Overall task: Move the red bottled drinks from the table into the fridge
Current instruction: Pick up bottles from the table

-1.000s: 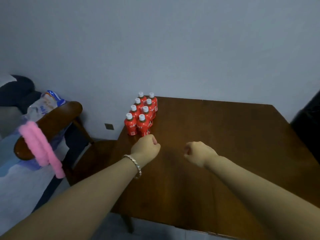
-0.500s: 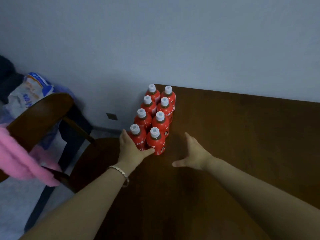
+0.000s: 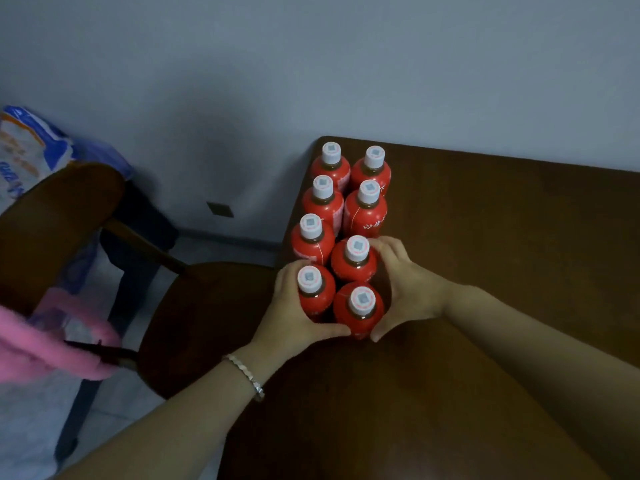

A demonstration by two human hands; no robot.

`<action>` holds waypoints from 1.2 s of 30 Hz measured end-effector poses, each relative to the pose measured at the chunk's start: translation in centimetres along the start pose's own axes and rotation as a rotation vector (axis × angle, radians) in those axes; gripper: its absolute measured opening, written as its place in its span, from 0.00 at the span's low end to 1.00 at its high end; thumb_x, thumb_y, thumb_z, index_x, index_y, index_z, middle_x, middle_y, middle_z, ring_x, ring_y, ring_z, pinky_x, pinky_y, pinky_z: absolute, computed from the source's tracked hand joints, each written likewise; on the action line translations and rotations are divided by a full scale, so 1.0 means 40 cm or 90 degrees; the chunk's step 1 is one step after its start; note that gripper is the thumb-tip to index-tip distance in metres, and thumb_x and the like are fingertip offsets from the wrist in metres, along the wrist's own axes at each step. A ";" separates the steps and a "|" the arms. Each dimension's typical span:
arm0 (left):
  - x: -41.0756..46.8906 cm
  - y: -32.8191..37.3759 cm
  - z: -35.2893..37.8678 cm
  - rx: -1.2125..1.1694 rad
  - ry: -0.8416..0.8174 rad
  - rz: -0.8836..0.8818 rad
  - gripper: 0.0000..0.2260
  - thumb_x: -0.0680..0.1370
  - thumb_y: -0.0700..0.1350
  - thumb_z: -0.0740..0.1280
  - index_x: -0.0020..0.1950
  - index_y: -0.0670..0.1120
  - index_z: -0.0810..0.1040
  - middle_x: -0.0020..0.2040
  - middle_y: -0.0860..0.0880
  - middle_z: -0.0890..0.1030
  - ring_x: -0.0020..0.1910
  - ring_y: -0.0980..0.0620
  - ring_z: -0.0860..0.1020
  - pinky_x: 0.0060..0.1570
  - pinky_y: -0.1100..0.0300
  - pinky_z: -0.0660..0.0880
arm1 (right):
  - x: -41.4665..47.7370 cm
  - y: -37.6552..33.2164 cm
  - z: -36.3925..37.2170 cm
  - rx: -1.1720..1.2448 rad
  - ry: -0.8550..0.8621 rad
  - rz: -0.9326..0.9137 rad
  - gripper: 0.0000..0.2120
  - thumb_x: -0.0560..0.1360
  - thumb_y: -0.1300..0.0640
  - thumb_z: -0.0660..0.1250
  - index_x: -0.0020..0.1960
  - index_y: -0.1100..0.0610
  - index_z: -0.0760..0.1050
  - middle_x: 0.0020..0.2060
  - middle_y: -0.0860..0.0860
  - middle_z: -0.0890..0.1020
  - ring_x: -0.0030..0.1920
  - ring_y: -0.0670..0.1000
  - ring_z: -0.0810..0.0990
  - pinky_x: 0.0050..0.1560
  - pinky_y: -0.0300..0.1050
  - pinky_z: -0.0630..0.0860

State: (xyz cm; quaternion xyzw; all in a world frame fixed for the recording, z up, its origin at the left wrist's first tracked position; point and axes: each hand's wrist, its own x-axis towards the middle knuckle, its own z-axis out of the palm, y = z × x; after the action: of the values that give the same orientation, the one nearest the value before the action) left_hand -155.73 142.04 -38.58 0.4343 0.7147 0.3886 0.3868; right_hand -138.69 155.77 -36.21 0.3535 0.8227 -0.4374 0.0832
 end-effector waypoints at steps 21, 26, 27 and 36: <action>0.100 -0.021 0.014 0.040 -0.295 0.089 0.52 0.60 0.44 0.82 0.71 0.66 0.50 0.73 0.54 0.53 0.72 0.58 0.59 0.71 0.58 0.61 | -0.076 0.037 0.140 0.328 0.179 -0.011 0.55 0.59 0.49 0.77 0.71 0.34 0.42 0.74 0.42 0.59 0.72 0.40 0.62 0.71 0.44 0.64; 0.105 -0.017 0.024 0.008 -0.313 0.099 0.49 0.58 0.52 0.79 0.71 0.69 0.53 0.78 0.54 0.51 0.75 0.59 0.54 0.73 0.53 0.59 | -0.064 0.043 0.126 0.281 0.178 -0.031 0.52 0.59 0.47 0.73 0.71 0.31 0.43 0.75 0.43 0.57 0.73 0.42 0.59 0.73 0.48 0.63; 0.106 -0.013 0.025 -0.004 -0.325 0.100 0.48 0.59 0.51 0.78 0.70 0.71 0.53 0.78 0.55 0.51 0.75 0.59 0.54 0.73 0.52 0.59 | -0.063 0.043 0.125 0.278 0.179 -0.037 0.52 0.59 0.48 0.73 0.71 0.31 0.43 0.75 0.43 0.57 0.74 0.41 0.59 0.73 0.46 0.62; 0.080 -0.004 0.041 -0.012 -0.311 0.081 0.44 0.60 0.48 0.77 0.69 0.72 0.59 0.76 0.56 0.60 0.73 0.60 0.61 0.71 0.53 0.64 | -0.085 0.036 0.164 0.400 0.273 -0.063 0.42 0.61 0.52 0.72 0.70 0.35 0.58 0.71 0.44 0.67 0.71 0.44 0.67 0.70 0.52 0.66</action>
State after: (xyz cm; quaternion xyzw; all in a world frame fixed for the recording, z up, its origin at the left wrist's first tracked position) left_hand -155.36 145.28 -40.06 0.5559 0.5676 0.3026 0.5266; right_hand -136.37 149.47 -39.61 0.4055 0.6632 -0.5878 -0.2245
